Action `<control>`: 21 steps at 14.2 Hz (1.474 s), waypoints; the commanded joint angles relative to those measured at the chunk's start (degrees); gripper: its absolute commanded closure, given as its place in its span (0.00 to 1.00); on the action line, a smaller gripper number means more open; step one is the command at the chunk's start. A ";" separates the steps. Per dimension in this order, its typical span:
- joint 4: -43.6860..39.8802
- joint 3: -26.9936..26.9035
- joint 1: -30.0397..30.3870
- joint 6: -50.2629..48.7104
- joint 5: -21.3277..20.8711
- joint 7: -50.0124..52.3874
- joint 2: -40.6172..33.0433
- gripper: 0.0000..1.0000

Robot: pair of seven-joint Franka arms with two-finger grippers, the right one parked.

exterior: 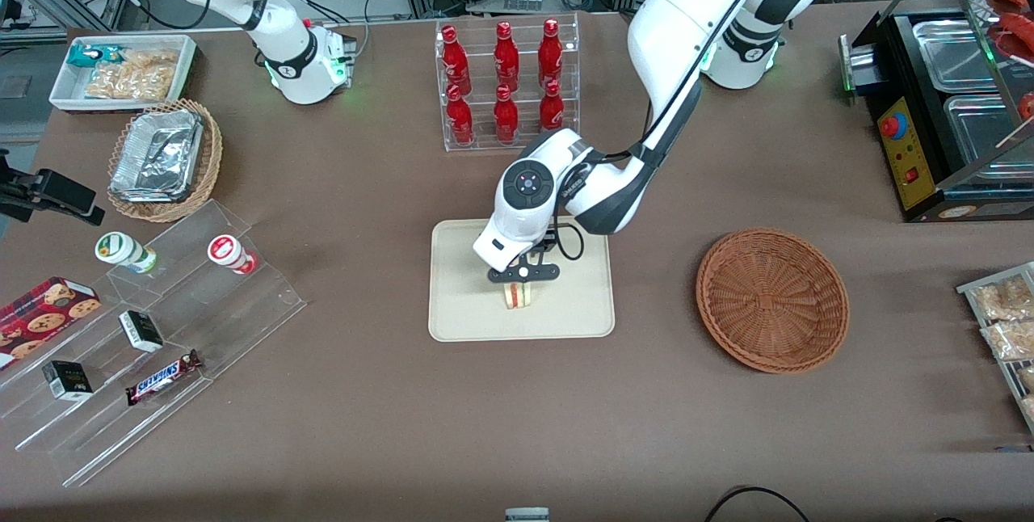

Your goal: Place sandwich from basket to tray

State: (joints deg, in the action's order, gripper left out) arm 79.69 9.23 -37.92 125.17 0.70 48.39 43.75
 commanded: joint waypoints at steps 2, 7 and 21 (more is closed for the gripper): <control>0.56 -1.22 0.47 -9.74 -0.34 0.04 -8.84 0.00; 1.00 -4.22 4.76 -23.63 -3.43 -0.48 -17.29 0.00; 12.60 -3.87 27.36 -37.79 -3.16 -32.97 -35.39 0.00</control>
State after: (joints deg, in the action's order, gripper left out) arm 89.62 4.33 -12.61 89.95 -2.34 20.63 12.45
